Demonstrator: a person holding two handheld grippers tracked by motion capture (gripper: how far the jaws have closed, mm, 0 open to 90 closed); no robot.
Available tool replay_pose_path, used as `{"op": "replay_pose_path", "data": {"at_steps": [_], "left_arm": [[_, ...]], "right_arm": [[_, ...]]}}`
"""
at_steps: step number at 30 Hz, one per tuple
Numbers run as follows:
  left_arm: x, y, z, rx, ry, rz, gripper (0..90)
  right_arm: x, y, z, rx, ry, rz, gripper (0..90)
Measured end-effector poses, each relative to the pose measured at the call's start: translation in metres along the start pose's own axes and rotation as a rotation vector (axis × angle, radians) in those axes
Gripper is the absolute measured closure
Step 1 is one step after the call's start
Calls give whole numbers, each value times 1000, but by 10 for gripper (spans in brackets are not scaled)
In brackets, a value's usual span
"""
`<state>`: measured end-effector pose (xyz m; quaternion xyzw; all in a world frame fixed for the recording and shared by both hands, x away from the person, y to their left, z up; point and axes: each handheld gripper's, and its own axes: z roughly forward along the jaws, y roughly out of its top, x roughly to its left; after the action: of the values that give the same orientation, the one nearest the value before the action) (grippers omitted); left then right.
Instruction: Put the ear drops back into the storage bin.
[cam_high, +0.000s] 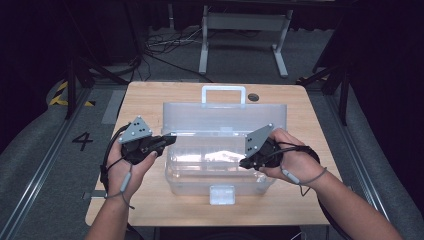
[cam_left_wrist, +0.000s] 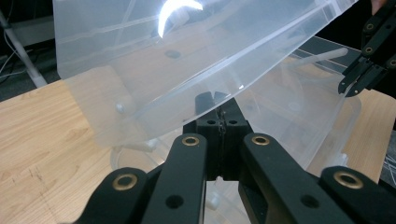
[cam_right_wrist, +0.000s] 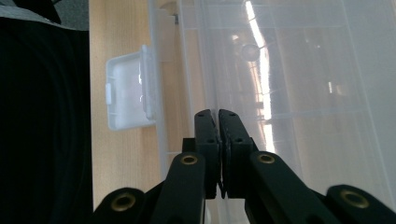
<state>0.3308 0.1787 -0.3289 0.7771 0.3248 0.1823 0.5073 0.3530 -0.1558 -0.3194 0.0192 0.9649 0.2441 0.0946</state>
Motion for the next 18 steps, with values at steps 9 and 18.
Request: {"op": "replay_pose_path", "data": {"at_steps": [9,18], "left_arm": [[1,0,0,6,-11,-4,897],[0,1,0,12,-7,0,897]], "right_arm": [[4,0,-14,-47,-34,34,846],[5,-24,-40,-160,-87,114,879]]}}
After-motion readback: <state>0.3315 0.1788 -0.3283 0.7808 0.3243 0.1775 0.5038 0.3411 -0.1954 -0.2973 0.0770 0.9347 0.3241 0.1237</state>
